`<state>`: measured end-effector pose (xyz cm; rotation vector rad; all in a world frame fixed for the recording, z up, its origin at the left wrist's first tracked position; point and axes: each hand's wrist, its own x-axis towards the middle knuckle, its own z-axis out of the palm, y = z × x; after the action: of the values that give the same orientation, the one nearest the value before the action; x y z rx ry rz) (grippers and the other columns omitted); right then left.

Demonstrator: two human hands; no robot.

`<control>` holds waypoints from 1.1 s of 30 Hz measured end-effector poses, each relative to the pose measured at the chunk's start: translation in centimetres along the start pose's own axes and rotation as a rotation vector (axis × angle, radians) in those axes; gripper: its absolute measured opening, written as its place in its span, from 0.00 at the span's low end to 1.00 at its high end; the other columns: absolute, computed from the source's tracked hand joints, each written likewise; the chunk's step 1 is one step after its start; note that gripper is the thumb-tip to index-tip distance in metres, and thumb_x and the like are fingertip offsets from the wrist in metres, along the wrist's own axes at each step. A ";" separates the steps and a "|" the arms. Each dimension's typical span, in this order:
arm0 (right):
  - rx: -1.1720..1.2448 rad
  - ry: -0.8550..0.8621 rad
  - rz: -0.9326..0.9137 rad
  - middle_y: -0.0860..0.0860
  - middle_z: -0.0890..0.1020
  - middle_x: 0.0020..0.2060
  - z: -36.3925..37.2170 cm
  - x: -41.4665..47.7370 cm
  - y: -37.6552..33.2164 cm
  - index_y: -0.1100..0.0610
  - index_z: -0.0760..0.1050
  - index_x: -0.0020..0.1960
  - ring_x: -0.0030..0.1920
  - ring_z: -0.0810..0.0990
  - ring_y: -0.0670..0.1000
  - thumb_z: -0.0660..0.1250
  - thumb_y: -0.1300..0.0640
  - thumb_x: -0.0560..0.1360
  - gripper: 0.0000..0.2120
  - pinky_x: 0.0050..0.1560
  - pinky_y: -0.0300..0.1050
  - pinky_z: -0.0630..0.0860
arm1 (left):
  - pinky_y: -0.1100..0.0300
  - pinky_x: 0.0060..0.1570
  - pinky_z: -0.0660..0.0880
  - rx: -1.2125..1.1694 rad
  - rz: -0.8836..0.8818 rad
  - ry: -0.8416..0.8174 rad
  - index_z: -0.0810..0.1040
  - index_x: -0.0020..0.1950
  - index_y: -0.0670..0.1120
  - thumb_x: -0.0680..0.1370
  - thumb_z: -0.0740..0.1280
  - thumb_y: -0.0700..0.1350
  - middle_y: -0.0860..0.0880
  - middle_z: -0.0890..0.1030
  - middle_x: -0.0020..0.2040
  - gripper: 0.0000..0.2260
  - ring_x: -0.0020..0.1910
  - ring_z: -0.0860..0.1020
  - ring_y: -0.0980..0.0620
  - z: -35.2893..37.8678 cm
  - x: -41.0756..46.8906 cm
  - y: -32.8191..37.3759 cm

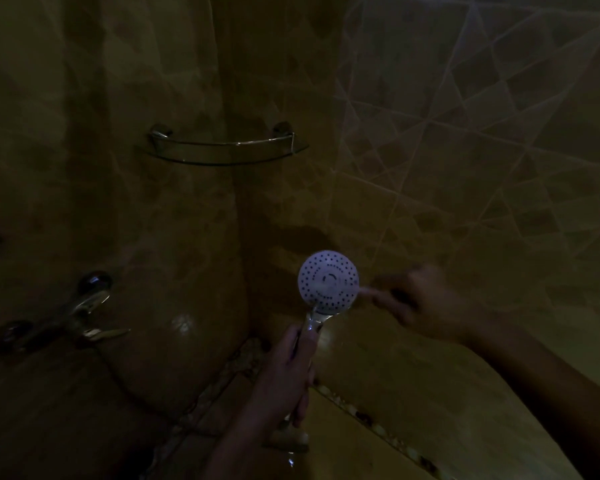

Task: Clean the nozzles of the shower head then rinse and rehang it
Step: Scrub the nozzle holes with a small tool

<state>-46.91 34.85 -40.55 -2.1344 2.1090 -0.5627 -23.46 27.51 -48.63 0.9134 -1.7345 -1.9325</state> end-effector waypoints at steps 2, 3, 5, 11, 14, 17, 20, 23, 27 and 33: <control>0.005 -0.025 0.005 0.41 0.71 0.23 1.0 0.7 -0.3 0.47 0.78 0.40 0.24 0.75 0.43 0.57 0.41 0.81 0.18 0.26 0.30 0.65 | 0.67 0.21 0.60 -0.037 -0.019 -0.001 0.71 0.45 0.50 0.84 0.57 0.54 0.49 0.70 0.29 0.12 0.15 0.64 0.51 -1.0 0.1 0.3; 0.009 0.066 0.058 0.40 0.70 0.23 1.0 1.3 -0.4 0.45 0.76 0.39 0.23 0.73 0.42 0.56 0.41 0.80 0.17 0.26 0.29 0.64 | 0.67 0.20 0.60 -0.060 -0.032 -0.004 0.71 0.45 0.49 0.84 0.57 0.54 0.49 0.70 0.29 0.12 0.15 0.63 0.52 -1.5 0.1 0.4; -0.010 0.257 0.129 0.38 0.70 0.24 1.2 2.8 -0.6 0.48 0.79 0.41 0.22 0.71 0.40 0.59 0.45 0.81 0.16 0.28 0.29 0.63 | 0.67 0.20 0.60 -0.099 -0.050 0.010 0.71 0.44 0.49 0.83 0.57 0.55 0.49 0.70 0.29 0.13 0.16 0.63 0.52 -2.7 0.1 0.7; 0.062 -0.052 -0.036 0.46 0.76 0.26 3.6 6.3 -2.2 0.51 0.79 0.41 0.28 0.77 0.49 0.55 0.38 0.80 0.22 0.25 0.36 0.69 | 0.70 0.18 0.58 -0.178 -0.102 0.066 0.72 0.49 0.46 0.82 0.59 0.57 0.51 0.69 0.27 0.14 0.15 0.62 0.53 -6.5 0.4 1.7; 0.034 0.130 0.133 0.43 0.73 0.24 3.6 10.4 -3.3 0.44 0.73 0.36 0.27 0.77 0.47 0.60 0.45 0.81 0.15 0.27 0.34 0.66 | 0.71 0.17 0.57 -0.231 -0.101 0.107 0.73 0.49 0.48 0.80 0.60 0.57 0.51 0.69 0.26 0.13 0.14 0.62 0.53 -9.1 0.9 2.1; -0.056 0.197 0.247 0.45 0.75 0.25 2.9 15.1 -4.9 0.48 0.74 0.36 0.26 0.74 0.42 0.61 0.48 0.82 0.15 0.32 0.43 0.71 | 0.69 0.18 0.56 -0.234 -0.074 0.154 0.70 0.48 0.44 0.82 0.60 0.55 0.50 0.69 0.26 0.14 0.14 0.62 0.53 -11.8 1.4 2.5; 0.181 0.185 0.300 0.48 0.78 0.31 1.3 20.2 -7.1 0.50 0.77 0.44 0.29 0.75 0.45 0.57 0.49 0.84 0.14 0.31 0.40 0.70 | 0.68 0.18 0.57 -0.240 -0.032 0.211 0.70 0.48 0.43 0.82 0.60 0.53 0.48 0.68 0.27 0.13 0.15 0.63 0.53 -14.5 2.1 3.3; 0.314 0.196 0.271 0.56 0.81 0.44 -0.2 26.7 -7.4 0.57 0.78 0.57 0.41 0.79 0.52 0.57 0.54 0.85 0.12 0.36 0.41 0.73 | 0.67 0.19 0.58 -0.249 -0.007 0.257 0.73 0.46 0.48 0.82 0.60 0.53 0.49 0.69 0.28 0.11 0.17 0.62 0.53 -16.7 2.9 4.3; 0.057 0.205 0.242 0.60 0.84 0.49 -1.8 35.4 -6.1 0.60 0.82 0.59 0.51 0.83 0.61 0.62 0.57 0.83 0.12 0.48 0.53 0.77 | 0.67 0.20 0.57 -0.255 0.038 0.281 0.74 0.42 0.52 0.83 0.59 0.52 0.48 0.69 0.28 0.11 0.18 0.62 0.53 -18.9 3.9 5.7; -0.097 0.088 0.267 0.61 0.85 0.57 -1.2 41.1 -5.0 0.60 0.82 0.62 0.58 0.82 0.61 0.66 0.59 0.80 0.13 0.58 0.53 0.76 | 0.68 0.18 0.58 -0.272 0.055 0.318 0.75 0.43 0.51 0.81 0.61 0.54 0.46 0.68 0.27 0.11 0.17 0.63 0.52 -20.9 4.7 6.3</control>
<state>-43.43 -5.02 -29.83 -1.8580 2.4635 -0.5427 -13.33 8.15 -43.92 0.9960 -1.2694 -1.8144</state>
